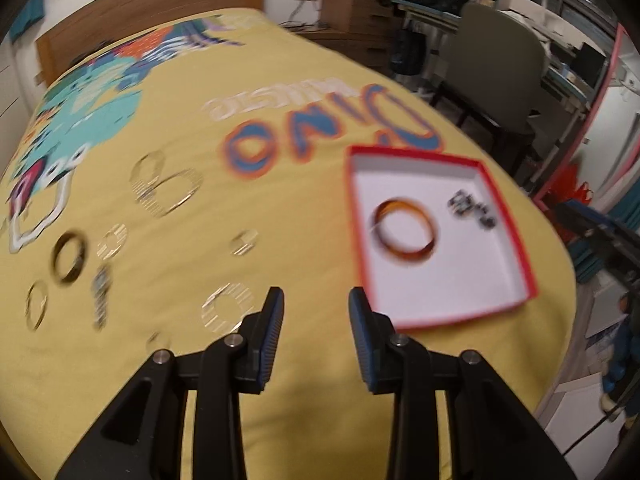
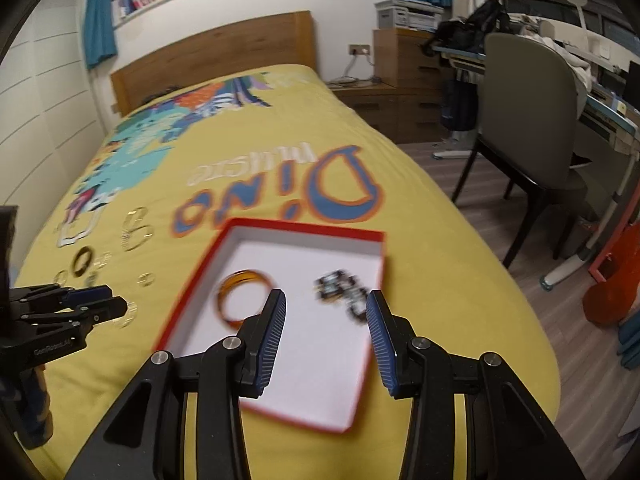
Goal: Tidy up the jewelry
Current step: 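Carry both into the red box and open both tools to release them, then grasp the small silver ring with the left tool while the right grasps the twisted hoop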
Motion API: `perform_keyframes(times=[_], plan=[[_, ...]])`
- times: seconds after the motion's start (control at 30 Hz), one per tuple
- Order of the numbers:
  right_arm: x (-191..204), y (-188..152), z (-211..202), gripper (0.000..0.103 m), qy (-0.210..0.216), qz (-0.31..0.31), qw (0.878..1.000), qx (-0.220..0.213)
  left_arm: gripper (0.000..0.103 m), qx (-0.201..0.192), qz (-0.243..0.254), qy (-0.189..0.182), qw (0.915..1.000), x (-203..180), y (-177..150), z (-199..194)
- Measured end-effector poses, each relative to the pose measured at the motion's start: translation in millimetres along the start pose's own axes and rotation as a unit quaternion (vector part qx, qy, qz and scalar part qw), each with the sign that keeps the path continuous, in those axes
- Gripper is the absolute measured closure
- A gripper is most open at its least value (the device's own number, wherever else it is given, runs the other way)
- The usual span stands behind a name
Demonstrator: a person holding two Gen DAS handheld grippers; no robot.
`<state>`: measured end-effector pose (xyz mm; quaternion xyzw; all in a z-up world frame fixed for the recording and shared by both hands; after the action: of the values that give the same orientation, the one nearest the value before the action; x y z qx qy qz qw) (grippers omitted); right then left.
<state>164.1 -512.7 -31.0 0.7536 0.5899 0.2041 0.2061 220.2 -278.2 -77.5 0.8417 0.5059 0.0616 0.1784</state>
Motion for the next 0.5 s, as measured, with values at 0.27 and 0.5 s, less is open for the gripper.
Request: perform_keyframes(times=[0.27,0.5], plan=[[101.6,-32.7,-9.7,0.066,0.079,-0.053,0.995,0.013,0.071,0.016,-0.074,0.024,0.9968,114.1,-71.3,-6.4],[197.5,-50.3,27.9,0.071,0.134,-0.104,0.984,0.055,0.072,0.016,-0.108,0.008,0.9940,163.5,-87.3,1.5]])
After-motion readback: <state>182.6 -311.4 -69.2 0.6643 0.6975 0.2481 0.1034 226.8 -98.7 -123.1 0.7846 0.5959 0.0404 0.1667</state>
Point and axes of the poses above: each gripper's, at about its wrist camera, not at the fingertips, and z roughly the way its jaws point, x to its left, y to its top, the point moved 9 cm from there along z, roughly the way its jaws point, and after that the axes turned 12 degrees about x, right-handed, at the moved point
